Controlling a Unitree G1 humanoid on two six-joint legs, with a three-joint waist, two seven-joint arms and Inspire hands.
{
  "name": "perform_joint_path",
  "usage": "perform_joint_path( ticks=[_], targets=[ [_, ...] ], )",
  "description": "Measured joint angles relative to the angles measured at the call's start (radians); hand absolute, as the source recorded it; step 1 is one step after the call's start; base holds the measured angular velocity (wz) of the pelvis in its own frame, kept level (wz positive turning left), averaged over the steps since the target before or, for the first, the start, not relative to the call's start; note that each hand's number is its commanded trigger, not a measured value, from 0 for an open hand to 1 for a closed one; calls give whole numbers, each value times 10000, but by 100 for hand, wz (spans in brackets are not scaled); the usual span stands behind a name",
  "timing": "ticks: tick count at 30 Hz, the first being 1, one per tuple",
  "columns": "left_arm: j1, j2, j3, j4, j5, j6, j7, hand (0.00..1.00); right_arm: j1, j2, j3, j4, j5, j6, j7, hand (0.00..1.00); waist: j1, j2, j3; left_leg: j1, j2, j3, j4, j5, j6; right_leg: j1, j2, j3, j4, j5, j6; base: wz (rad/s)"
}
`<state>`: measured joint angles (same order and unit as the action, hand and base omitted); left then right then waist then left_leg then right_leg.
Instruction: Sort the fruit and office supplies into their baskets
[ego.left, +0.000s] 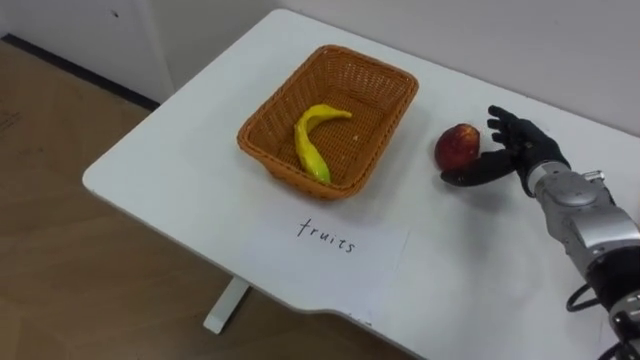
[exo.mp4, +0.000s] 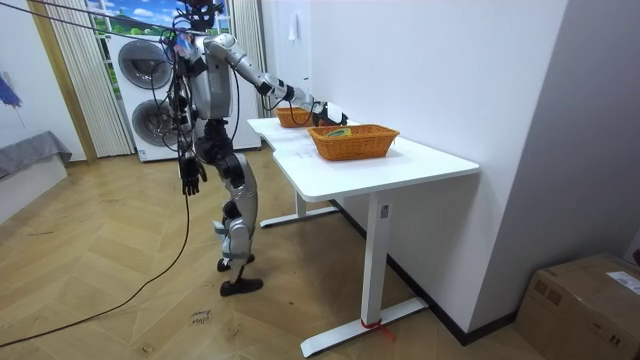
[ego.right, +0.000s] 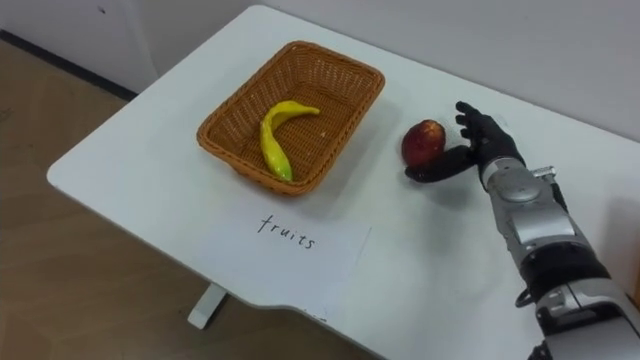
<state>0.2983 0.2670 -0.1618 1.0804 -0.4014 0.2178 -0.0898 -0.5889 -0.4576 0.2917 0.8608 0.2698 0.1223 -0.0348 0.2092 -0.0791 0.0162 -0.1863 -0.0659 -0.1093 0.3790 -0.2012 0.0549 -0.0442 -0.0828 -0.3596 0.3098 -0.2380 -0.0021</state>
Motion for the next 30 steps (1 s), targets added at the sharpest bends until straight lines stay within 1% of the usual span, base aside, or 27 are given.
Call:
perform_joint_path(
  ticks=[6,10,12,15,18,21,22,25,30],
  targets=[
    [-192,-29,-65,27,-14,4,68,0,-6,-2,0,5,-145,-38,-65,0,-10,37,24,-106,11,-46,23,-3,-8,-11,40,-103,-54,16,-11,2],
    [-271,-55,-295,31,-16,-53,211,0,-6,-2,5,117,-463,-288,22,0,0,65,43,-107,18,-32,6,3,-22,-78,42,-84,-31,18,-16,-1],
    [-276,-52,-392,29,-29,-66,265,0,-9,-18,7,298,-585,-436,18,0,105,66,43,-107,35,12,-18,6,-28,-124,47,-20,-26,16,-20,-6],
    [-295,-58,-423,53,-32,-69,383,0,-9,-57,10,326,-795,-449,18,0,193,56,47,-106,43,23,-24,9,-33,-136,52,-4,-24,13,-26,0],
    [-426,-58,-420,320,-25,-84,395,0,-9,-64,17,347,-872,-470,20,0,225,29,63,-109,49,25,-32,15,-42,-144,63,16,-22,8,-33,0],
    [-574,-57,-418,494,-23,-92,410,0,-8,-70,22,352,-869,-476,15,0,350,-24,78,-110,87,122,-71,21,-53,-264,82,106,-17,18,-54,-10],
    [-595,-56,-418,493,-23,-143,410,0,-9,-79,21,350,-858,-493,10,0,427,-60,80,-116,118,175,-103,27,-62,-282,95,156,-24,35,-80,-12],
    [-640,-49,-406,494,-21,-255,395,0,-7,-77,37,345,-817,-630,20,0,446,-135,120,-165,167,183,-104,35,-91,-279,141,132,-109,84,-131,-3],
    [-644,-49,-387,491,-21,-283,380,0,-6,-77,83,337,-833,-701,24,0,453,-151,114,-163,224,215,-141,36,-135,-273,185,110,-288,151,-172,0]
  ],
)
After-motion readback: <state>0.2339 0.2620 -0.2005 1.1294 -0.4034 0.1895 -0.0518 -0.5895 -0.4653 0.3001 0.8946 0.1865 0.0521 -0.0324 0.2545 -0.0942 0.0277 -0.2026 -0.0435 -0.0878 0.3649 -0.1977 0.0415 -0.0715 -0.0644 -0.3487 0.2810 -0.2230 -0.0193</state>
